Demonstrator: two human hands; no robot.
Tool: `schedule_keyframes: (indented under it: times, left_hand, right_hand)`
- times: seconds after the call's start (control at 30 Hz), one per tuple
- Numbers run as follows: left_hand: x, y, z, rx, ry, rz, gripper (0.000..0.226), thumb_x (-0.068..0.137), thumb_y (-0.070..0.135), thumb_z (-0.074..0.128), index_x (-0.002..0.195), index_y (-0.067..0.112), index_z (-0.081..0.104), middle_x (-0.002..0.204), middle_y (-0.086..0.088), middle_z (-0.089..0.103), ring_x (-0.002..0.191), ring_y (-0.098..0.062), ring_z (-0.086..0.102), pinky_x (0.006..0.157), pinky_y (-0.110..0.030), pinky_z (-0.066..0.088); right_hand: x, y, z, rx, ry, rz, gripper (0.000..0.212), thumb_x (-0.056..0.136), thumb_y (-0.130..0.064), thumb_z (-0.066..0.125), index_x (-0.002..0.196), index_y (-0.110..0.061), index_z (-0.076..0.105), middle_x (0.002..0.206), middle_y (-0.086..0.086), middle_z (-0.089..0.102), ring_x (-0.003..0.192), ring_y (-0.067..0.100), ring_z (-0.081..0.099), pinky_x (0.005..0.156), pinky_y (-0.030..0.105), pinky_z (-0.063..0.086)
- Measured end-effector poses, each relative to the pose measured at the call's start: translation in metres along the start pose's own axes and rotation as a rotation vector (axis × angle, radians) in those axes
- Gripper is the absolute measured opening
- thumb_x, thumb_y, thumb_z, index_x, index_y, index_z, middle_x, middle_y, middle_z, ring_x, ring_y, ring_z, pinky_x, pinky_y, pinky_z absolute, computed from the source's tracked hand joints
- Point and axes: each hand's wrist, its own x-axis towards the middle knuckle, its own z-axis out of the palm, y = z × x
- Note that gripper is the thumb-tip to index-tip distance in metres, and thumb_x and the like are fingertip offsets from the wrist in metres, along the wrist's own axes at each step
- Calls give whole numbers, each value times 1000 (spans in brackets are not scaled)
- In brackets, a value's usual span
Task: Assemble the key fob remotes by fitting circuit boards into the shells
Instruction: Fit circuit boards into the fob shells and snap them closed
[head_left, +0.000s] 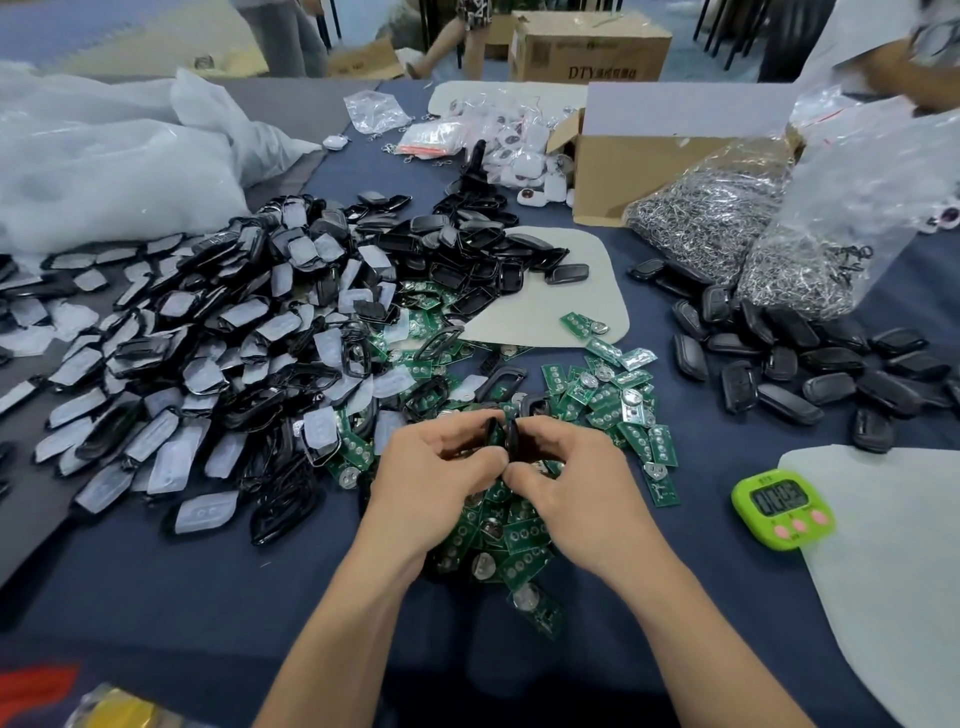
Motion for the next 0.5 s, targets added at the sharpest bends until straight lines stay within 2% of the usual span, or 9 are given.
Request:
schedule_keyframes:
  times: [0.07,0.1,0.23,0.33,0.4,0.5]
  left_hand:
    - [-1,-1,-3,-30,-25,-6,39,89,-5,74,106,30,81,101,2,82,88,-12,76,82,-30,63]
    - [-1,-2,-5,-44,-46,-8,38,89,-5,75,110,26,80,102,1,82,89,-12,76,80,-27,62]
    - [-1,-2,-11,-51,-112,46,38,84,-9,79,116,12,79,103,-4,82,94,-13,77,78,-22,59]
    - [-2,0,-8,-57,-72,93,39,81,-9,81,108,19,81,101,-1,82,93,-9,77,77,-20,58]
    - [-4,1,-6,-94,-41,108,38,80,-5,83,105,24,82,103,-1,82,96,-10,76,80,-22,58]
    - [-5,1,-3,-127,2,129,39,79,-4,85,98,30,85,102,0,82,97,-11,76,82,-25,60]
  right_hand:
    - [-2,-1,1,-20,3,-9,34,90,-22,78,99,-53,69,92,-47,64,97,-21,58,74,2,44]
    - [-3,-2,1,-30,5,-8,31,90,-23,78,106,-48,71,92,-45,64,97,-21,58,75,6,44]
    - [-4,-6,0,-57,-20,-30,34,90,-21,76,116,-42,72,105,-25,73,102,-6,65,86,21,52]
    - [-5,-13,-3,-89,8,-68,49,88,-24,80,117,-59,62,103,-31,69,101,-13,59,80,6,43]
    - [-6,-17,-5,-123,14,-94,61,85,-22,81,112,-68,51,101,-32,67,99,-14,57,75,3,42]
    - [-6,-20,-3,-60,19,-75,61,83,-16,82,108,-66,57,98,-33,69,96,-12,60,74,2,44]
